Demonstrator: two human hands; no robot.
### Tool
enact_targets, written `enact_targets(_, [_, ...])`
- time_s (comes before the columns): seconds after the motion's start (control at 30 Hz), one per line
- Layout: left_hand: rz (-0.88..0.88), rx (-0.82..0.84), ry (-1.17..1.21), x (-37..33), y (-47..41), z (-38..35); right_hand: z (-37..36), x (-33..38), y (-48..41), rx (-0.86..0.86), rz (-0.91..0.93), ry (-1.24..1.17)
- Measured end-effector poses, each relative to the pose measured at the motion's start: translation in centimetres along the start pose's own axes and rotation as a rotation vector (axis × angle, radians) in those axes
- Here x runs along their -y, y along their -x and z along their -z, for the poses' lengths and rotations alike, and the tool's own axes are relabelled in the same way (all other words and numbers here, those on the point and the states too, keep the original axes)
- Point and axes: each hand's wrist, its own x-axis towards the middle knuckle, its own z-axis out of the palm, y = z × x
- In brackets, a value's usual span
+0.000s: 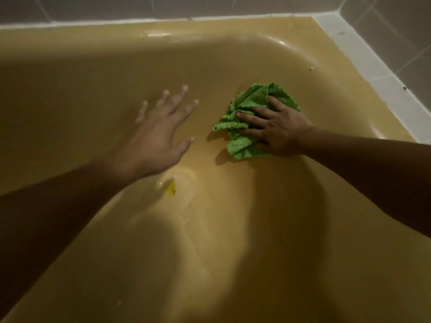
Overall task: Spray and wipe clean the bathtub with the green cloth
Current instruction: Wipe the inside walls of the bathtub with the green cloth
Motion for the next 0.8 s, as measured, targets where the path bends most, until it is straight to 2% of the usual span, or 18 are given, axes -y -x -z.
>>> enact_targets(0.1, [0.296, 0.085, 0.249, -4.0, 6.6, -5.9, -0.2, -0.4, 2.4, 0.056, 0.068, 0.008])
enact_targets(0.2, [0.506, 0.291, 0.490, -9.5, 10.1, -12.2, 0.0, -1.0, 3.9, 0.065, 0.104, 0.032])
enact_targets(0.33, [0.492, 0.682, 0.480, -14.2, 12.2, -19.9, 0.0, -1.5, 4.1, 0.043, 0.138, 0.101])
enact_targets(0.43, [0.473, 0.856, 0.445, -13.8, 13.6, -24.1, -0.3, -1.4, 2.7, -0.006, 0.156, 0.125])
enact_targets(0.5, [0.455, 0.887, 0.417, -13.7, 15.1, -26.1, -0.3, -1.0, 0.5, -0.027, 0.143, 0.127])
enact_targets(0.63, [0.387, 0.839, 0.241, -14.1, 17.4, -27.3, -1.2, 2.1, -3.5, -0.043, 0.136, 0.132])
enact_targets(0.73, [0.330, 0.866, 0.158, -12.9, 18.2, -26.8, -2.2, 5.0, -2.4, -0.005, 0.280, 0.087])
enact_targets(0.8, [0.310, 0.893, 0.111, -12.0, 18.9, -26.3, -2.5, 6.1, -0.4, -0.055, 0.378, 0.071])
